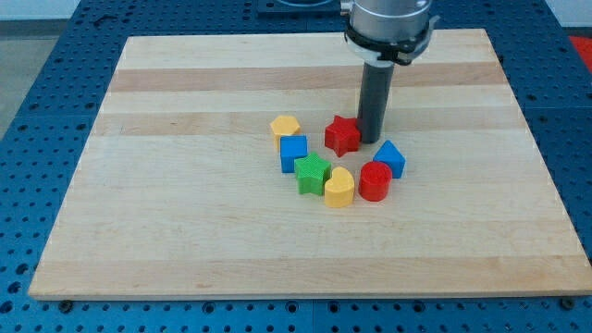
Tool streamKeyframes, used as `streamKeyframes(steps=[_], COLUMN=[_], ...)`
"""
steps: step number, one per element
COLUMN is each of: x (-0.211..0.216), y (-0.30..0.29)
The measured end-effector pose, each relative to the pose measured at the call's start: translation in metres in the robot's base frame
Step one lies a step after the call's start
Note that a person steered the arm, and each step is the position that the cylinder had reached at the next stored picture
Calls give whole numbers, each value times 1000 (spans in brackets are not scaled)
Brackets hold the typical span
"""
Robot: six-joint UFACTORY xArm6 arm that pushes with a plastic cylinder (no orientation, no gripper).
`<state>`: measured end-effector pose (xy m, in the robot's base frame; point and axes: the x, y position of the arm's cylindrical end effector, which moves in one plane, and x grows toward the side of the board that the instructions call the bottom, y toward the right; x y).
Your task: Push the green circle towards the up
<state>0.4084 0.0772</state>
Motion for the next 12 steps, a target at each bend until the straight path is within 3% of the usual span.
streamKeyframes(steps=[2,11,12], x=[-34,-103,-114], y=[41,-53,-33])
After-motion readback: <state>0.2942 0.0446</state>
